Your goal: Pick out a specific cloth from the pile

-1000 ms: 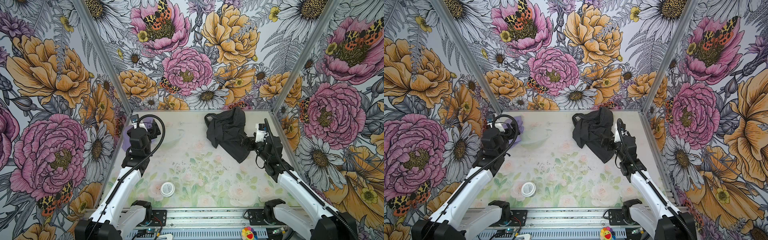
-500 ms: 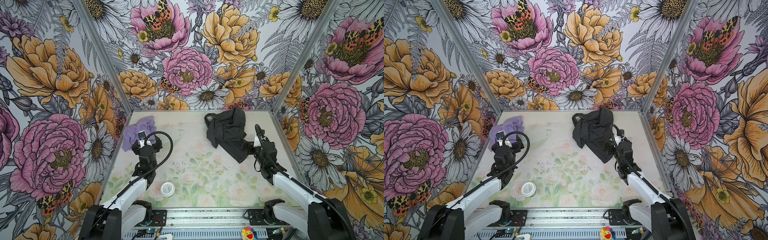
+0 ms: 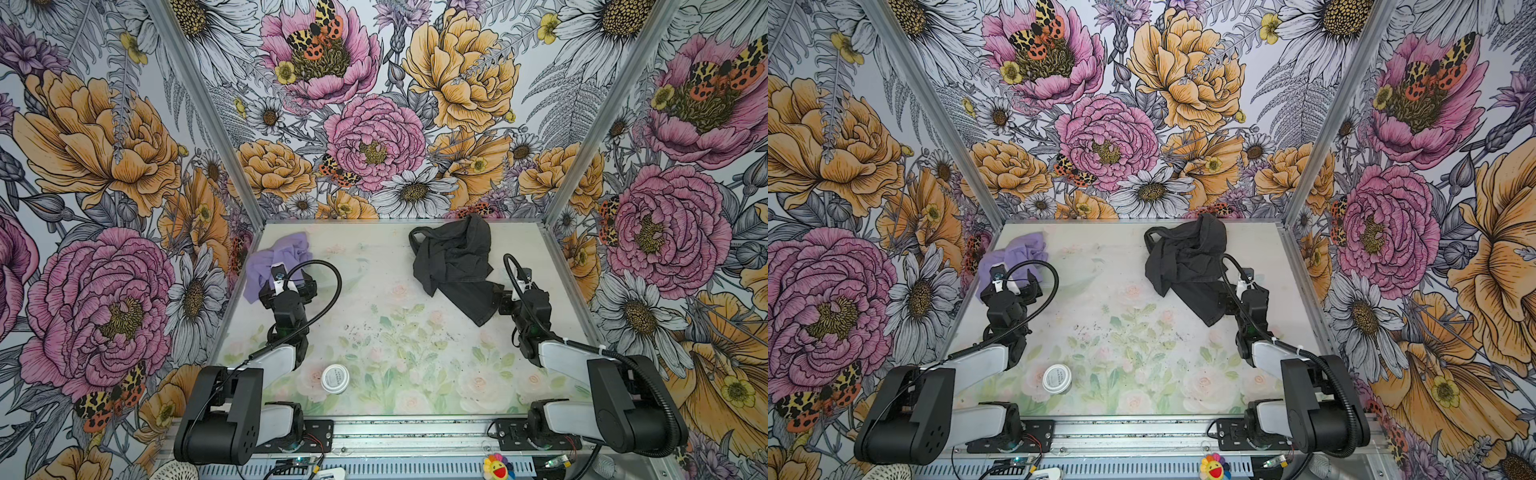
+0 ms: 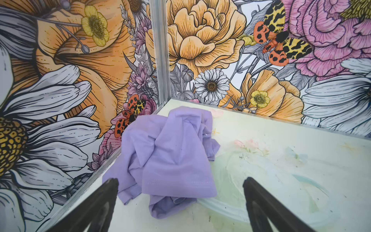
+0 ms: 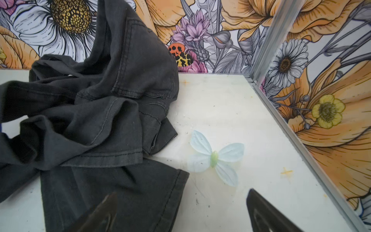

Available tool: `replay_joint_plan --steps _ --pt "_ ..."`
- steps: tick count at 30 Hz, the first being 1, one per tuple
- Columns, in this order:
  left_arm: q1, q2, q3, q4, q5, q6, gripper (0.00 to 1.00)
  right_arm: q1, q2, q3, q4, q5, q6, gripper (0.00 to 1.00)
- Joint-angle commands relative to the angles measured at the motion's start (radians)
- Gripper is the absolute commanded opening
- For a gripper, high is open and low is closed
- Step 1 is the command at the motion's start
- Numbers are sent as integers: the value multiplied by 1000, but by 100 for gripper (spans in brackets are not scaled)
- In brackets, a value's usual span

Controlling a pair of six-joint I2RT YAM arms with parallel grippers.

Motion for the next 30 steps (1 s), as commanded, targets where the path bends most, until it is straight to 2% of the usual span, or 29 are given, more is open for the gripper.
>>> replay_joint_plan --steps 1,4,6,9,13,15,16,17,19,21,30 --pt "35 -6 -36 67 106 -40 99 -23 69 -25 245 10 -36 99" --pt "79 77 -78 208 154 -78 99 -62 208 -37 396 -85 -29 99" --pt "103 105 -63 205 184 -97 99 -63 195 -12 321 -95 -24 99" --pt "115 150 -34 176 223 -98 99 -68 200 2 304 -124 -29 99" --pt "79 229 11 170 257 -49 99 -77 210 42 242 -130 -21 99" --pt "68 302 18 240 307 -15 99 -81 207 47 229 -127 -17 99" --pt "66 269 35 151 290 -17 99 -81 210 48 232 -128 -16 100" --pt "65 268 41 142 284 -20 99 -81 207 48 227 -112 -11 100" --pt "61 290 31 196 281 -13 99 -81 211 57 214 -19 29 99" --pt "58 285 35 188 273 -13 99 -81 210 46 236 23 39 99" --pt "40 288 43 174 272 11 99 -79 208 44 241 26 38 99"
